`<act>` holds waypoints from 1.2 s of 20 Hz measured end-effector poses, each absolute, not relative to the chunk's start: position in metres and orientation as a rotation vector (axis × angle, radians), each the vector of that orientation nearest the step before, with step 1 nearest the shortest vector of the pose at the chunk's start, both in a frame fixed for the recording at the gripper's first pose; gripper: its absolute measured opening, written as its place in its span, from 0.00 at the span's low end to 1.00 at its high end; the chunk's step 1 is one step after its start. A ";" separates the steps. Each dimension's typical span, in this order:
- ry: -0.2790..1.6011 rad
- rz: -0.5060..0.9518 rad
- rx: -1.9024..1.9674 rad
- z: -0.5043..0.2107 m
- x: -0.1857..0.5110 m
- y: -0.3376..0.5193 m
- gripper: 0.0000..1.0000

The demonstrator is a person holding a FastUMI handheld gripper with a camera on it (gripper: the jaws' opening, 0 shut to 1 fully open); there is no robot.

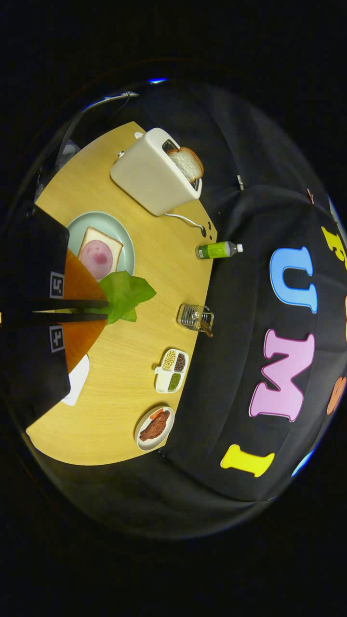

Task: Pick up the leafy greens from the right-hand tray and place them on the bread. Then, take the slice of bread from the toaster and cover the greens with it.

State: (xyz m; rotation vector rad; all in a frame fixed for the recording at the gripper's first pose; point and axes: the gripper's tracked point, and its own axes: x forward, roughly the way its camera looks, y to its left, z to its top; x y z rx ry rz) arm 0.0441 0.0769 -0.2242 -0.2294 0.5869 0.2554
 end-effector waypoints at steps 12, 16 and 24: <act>0.656 0.304 -0.342 -0.304 0.053 0.152 0.06; 0.678 0.323 -0.377 -0.318 0.056 0.166 0.06; 0.803 0.287 -0.243 -0.341 0.051 0.175 0.36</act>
